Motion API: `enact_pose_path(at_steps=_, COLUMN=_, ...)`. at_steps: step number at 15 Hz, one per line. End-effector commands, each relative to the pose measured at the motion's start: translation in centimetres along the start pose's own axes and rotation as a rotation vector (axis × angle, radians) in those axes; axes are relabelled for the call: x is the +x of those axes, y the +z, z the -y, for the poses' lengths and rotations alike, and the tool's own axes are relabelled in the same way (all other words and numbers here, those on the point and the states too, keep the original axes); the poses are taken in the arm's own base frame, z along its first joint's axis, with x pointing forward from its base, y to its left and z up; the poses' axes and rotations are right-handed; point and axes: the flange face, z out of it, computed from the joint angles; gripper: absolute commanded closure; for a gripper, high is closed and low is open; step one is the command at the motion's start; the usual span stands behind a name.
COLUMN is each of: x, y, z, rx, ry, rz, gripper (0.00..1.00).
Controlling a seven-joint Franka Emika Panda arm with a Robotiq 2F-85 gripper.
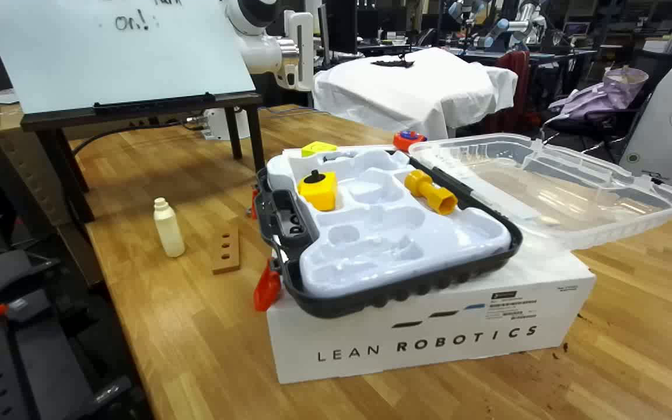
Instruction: Remove the yellow object from the white box
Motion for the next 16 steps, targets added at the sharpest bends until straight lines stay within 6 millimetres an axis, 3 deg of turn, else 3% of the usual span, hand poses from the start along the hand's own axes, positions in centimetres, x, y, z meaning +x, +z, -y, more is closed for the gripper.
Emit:
enact_pose_path(at_steps=1, x=0.0, y=-0.1, z=0.0, rx=0.000, ry=0.000, rz=0.001, gripper=0.00)
enact_pose_path(at_steps=9, x=0.7, y=0.3, z=-0.4, rx=0.019, ry=0.034, rz=0.004, gripper=0.00)
enact_pose_path(at_steps=16, x=3.4, y=2.4, z=-2.9, rx=-0.004, ry=0.350, rz=-0.019, gripper=0.00)
